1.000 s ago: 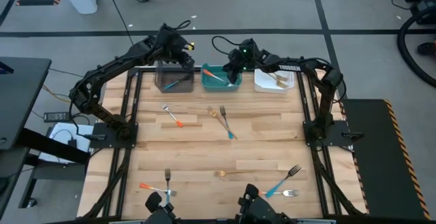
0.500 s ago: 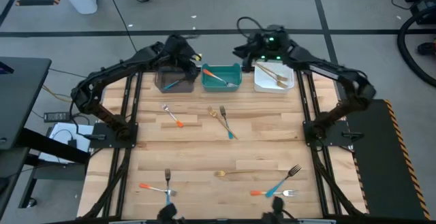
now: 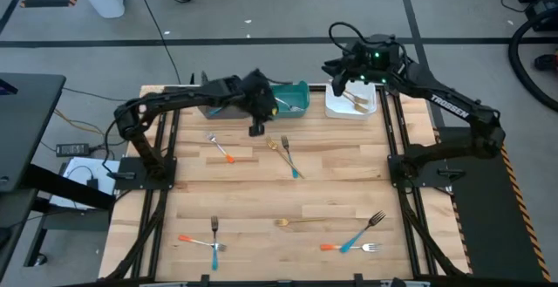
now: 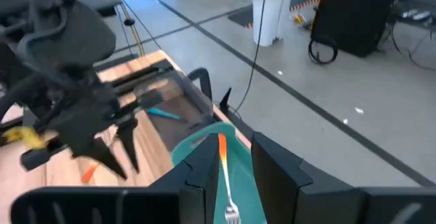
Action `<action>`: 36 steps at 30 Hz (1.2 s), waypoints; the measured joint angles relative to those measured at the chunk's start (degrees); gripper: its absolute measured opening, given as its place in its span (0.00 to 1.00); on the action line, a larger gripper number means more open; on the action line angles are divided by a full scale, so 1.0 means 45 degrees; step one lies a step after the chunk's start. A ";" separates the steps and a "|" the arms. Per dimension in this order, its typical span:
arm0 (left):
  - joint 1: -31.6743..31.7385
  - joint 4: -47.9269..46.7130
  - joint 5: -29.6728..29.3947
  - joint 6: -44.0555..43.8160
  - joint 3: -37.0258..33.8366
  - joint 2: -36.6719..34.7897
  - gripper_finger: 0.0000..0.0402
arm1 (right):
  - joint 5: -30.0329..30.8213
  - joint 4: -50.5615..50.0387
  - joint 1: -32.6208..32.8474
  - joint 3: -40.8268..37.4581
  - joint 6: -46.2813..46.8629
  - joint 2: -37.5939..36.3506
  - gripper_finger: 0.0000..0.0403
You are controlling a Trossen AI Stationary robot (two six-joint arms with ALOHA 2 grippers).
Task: Sort silverware by color (type)
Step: Put the top gold fork into the white bin
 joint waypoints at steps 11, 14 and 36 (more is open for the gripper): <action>-0.1275 0.1149 0.0740 0.1202 -0.0005 0.2047 0.23 | -0.0156 -0.1481 0.0122 -0.0005 -0.0281 0.0669 0.23; -0.1570 0.1178 0.0764 0.1316 -0.0005 0.2502 0.23 | -0.0243 -0.1825 0.0126 -0.0010 -0.0405 0.0828 0.23; -0.2370 0.1398 -0.0245 0.3176 0.0007 0.4071 0.23 | -0.0267 -0.2242 0.0136 -0.0015 -0.0389 0.0865 0.23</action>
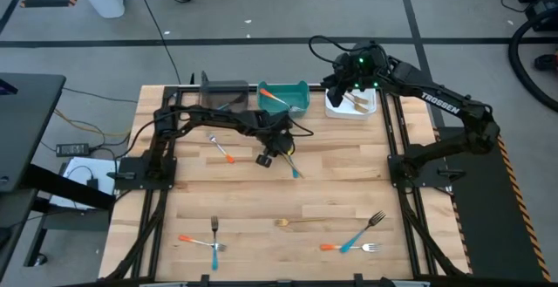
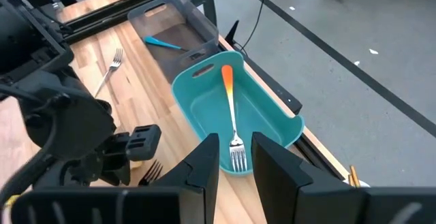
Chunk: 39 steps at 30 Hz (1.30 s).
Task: Sort silverware by color (type)
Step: Put the top gold fork into the white bin
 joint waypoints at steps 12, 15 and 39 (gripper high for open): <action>-0.0081 -0.0196 -0.0261 0.0247 0.0061 0.0717 0.15 | 0.0001 -0.0008 0.0000 0.0000 0.0049 0.0000 0.23; -0.0228 -0.0326 -0.0436 0.0385 0.0041 0.0629 0.05 | 0.0000 -0.0012 0.0000 0.0000 0.0039 0.0000 0.23; 0.1396 0.0842 -0.1313 -0.6817 -0.0037 -0.3901 0.05 | -0.4443 0.0191 -0.0484 0.0000 0.0062 -0.2466 0.23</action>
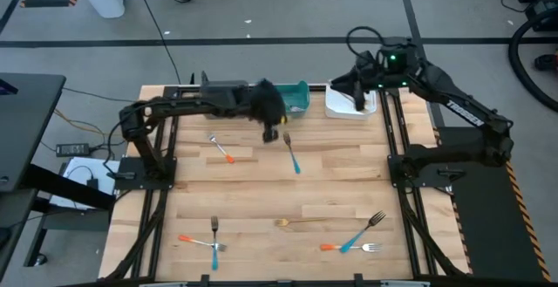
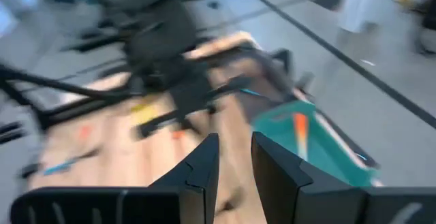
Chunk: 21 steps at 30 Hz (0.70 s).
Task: Sort silverware by color (type)
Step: Put the top gold fork into the white bin
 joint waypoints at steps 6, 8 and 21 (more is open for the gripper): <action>0.0682 0.4276 -0.0086 -0.2594 0.0015 -0.0447 0.05 | -0.0251 0.0002 0.0279 0.0005 0.0193 -0.0291 0.23; 0.0658 0.5747 -0.0044 -0.3010 0.0011 -0.0435 0.05 | 0.0214 0.0171 0.0452 0.0005 0.0712 -0.0152 0.23; 0.0246 0.8680 -0.0031 -0.3895 0.0019 -0.0443 0.05 | 0.2634 0.3821 0.1670 0.0005 0.2433 0.1753 0.23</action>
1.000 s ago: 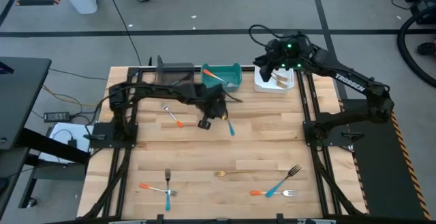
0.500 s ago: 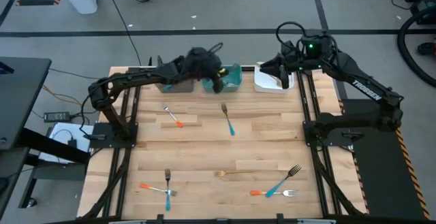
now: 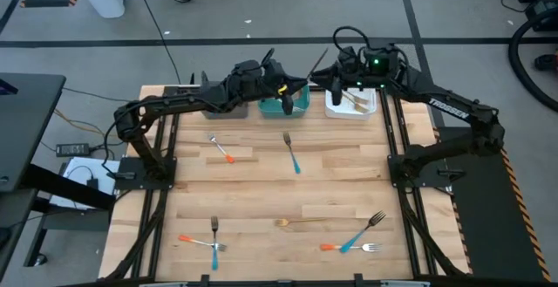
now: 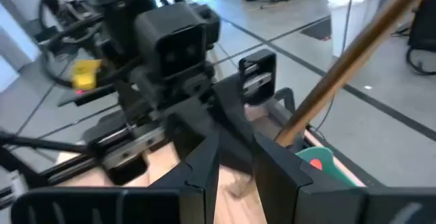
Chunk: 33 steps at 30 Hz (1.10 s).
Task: Sort silverware by color (type)
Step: Put the top gold fork into the white bin
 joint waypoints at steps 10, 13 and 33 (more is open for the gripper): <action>0.0030 -0.0069 -0.0123 0.0025 0.0000 0.0010 0.05 | 0.1352 0.0995 0.0072 0.0000 0.0468 0.0781 0.23; 0.0066 -0.0200 -0.0141 0.0025 0.0000 0.0010 0.05 | 0.1272 0.1002 0.0052 0.0000 0.0747 0.0854 0.23; 0.0311 -0.0263 0.0067 0.0467 0.0019 -0.0005 0.05 | 0.2319 0.0153 0.0028 -0.0010 0.1216 0.0655 0.23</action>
